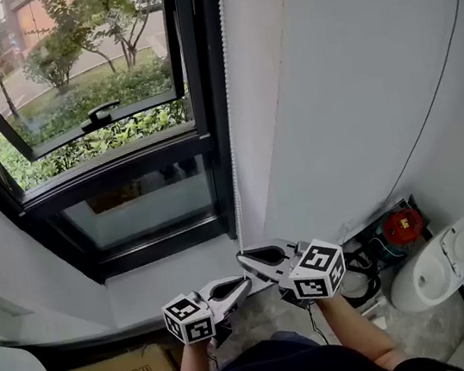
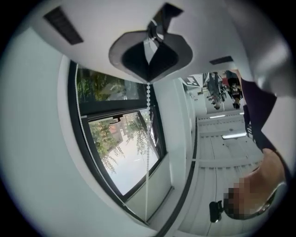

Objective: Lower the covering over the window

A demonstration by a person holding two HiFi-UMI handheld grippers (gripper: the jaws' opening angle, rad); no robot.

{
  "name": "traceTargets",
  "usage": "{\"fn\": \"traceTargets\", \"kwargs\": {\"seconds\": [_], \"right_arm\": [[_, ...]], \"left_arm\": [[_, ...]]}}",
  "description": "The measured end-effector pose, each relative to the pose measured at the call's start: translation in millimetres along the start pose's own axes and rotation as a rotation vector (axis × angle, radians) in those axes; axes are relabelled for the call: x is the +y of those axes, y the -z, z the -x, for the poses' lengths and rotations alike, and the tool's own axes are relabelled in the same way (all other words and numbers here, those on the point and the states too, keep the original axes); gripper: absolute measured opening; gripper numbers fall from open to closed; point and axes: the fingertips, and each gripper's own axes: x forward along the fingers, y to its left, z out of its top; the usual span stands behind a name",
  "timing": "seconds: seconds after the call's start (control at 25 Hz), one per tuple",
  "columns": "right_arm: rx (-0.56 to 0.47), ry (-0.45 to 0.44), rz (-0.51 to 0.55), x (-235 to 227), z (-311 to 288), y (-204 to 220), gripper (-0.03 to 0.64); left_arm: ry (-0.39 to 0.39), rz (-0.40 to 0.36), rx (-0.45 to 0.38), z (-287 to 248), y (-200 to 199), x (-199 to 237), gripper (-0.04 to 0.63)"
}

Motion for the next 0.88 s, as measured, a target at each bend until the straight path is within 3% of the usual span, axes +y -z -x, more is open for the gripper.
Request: {"fn": "traceTargets", "kwargs": {"seconds": [0.6,0.88], "right_arm": [[0.08,0.039,-0.025,-3,-6,44,0.012],[0.082,0.073,-0.015,-12,0,45,0.012]], "left_arm": [[0.037,-0.029,0.021,4,1,-16,0.014],[0.011,-0.048,0.036,13,1,-16,0.015]]}}
